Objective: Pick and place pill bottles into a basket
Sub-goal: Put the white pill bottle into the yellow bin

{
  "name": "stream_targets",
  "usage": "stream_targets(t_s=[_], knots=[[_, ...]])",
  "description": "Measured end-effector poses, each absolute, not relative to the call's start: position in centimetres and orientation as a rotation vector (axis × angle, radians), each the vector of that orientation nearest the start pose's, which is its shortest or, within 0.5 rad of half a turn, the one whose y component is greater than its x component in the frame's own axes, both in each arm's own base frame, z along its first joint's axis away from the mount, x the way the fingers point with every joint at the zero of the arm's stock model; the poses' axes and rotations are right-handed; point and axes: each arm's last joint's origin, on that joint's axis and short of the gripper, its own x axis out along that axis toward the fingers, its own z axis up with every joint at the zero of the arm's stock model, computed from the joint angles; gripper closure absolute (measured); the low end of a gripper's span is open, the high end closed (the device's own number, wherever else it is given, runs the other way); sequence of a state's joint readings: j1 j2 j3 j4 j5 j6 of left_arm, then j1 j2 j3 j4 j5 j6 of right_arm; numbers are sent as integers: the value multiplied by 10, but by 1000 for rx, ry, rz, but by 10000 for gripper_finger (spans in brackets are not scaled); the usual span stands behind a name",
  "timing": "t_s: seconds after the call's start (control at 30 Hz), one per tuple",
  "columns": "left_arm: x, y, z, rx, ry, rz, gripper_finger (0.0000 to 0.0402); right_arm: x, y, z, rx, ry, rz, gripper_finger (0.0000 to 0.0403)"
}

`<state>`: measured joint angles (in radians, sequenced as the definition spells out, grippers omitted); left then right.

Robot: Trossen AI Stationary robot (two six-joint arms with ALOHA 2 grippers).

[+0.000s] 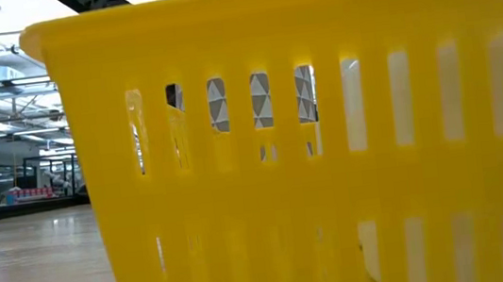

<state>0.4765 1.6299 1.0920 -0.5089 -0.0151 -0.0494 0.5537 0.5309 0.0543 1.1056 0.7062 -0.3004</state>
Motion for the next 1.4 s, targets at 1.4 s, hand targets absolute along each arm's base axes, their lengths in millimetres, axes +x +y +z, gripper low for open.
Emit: stream_targets(t_s=[1.4], knots=[[302,155,185,-324,1024,442,62,104,42,230,73,-472,-220,242]])
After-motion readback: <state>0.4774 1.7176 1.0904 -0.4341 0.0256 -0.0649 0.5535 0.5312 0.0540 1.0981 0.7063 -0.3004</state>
